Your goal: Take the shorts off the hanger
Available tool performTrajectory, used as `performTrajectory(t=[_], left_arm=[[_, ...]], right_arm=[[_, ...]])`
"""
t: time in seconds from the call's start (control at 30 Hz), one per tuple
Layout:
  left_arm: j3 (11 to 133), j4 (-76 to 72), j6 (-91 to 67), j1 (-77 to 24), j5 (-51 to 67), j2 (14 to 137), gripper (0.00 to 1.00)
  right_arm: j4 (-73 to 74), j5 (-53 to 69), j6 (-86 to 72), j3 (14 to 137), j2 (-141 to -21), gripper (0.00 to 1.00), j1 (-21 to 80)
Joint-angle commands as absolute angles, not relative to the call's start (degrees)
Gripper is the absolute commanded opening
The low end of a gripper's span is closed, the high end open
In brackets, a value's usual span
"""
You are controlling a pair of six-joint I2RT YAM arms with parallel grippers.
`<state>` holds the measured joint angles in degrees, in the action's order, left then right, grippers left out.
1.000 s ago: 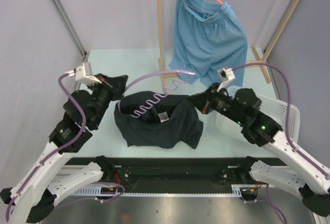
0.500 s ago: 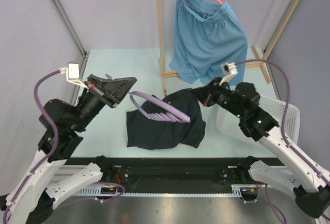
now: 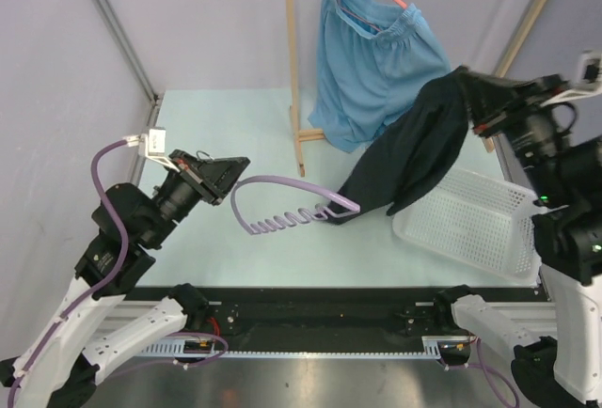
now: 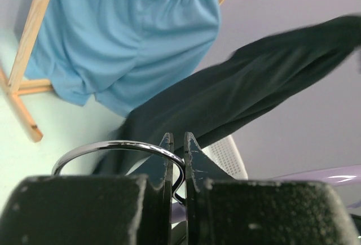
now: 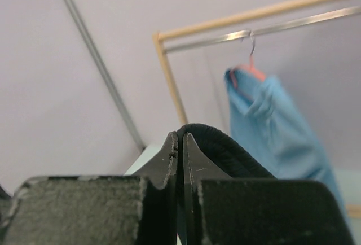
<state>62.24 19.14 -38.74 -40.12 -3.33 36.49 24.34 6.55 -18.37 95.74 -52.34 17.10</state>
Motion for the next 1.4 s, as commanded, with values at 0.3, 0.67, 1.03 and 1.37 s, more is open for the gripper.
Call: performTrajectory(t=[0.3, 0.67, 1.03, 1.37], left_arm=[[63.02, 18.01, -37.09, -39.9, -2.64, 38.15, 0.0], [63.81, 18.37, -34.98, -39.9, -2.46, 38.85, 0.0], [64.42, 19.42, -33.58, -39.9, -2.72, 38.85, 0.01], [64.16, 19.95, -32.61, -39.9, -3.25, 39.02, 0.0]], right_arm=[[25.58, -16.15, -0.19, 121.46, -61.08, 0.0, 17.84], [19.34, -25.92, 6.85, 101.0, -57.13, 0.0, 17.67], [26.72, -36.03, 5.71, 110.65, -64.86, 0.0, 7.3], [31.2, -39.38, 4.4, 111.71, -65.65, 0.0, 2.46]])
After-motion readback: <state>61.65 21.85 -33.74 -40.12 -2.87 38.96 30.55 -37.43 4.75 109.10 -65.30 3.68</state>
